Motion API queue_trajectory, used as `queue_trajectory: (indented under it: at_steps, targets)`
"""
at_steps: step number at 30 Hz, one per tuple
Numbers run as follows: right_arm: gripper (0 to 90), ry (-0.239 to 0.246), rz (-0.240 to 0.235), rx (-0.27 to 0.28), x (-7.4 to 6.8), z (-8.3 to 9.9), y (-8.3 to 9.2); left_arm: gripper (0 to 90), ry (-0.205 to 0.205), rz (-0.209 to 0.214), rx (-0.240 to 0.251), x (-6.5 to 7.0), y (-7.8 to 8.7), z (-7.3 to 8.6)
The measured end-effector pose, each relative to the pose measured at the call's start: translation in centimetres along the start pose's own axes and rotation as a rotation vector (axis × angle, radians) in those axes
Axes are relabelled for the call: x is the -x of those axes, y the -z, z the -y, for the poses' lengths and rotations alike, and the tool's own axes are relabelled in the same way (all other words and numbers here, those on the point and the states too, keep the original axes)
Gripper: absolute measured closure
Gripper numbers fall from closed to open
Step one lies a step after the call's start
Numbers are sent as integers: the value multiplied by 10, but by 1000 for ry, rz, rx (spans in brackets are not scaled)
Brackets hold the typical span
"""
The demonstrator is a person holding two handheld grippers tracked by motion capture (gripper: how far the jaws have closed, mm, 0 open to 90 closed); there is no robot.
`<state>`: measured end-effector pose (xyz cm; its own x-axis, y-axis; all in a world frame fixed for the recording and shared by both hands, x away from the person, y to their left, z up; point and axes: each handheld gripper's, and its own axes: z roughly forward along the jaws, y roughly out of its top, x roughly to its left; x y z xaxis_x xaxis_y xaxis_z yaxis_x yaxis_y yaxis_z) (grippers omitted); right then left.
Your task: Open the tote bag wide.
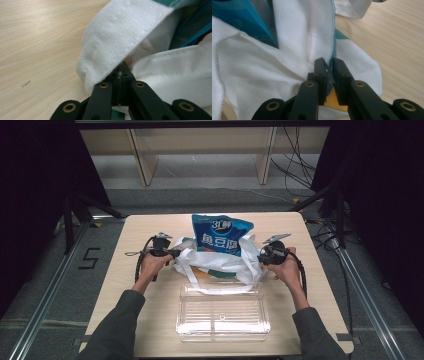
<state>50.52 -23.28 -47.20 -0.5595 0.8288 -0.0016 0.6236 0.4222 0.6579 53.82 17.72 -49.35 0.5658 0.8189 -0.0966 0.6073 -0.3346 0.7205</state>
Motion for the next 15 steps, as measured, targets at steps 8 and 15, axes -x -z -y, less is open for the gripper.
queue_trajectory:
  at_steps: [8, 15]
  targets:
    - [711, 16, 31, 73, -1, -14, 30, 789, -98, -47, -7, 10, 24, -24]
    - [710, 134, -34, 162, -33, -28, 62, 793, -89, -12, 87, 17, 42, -60]
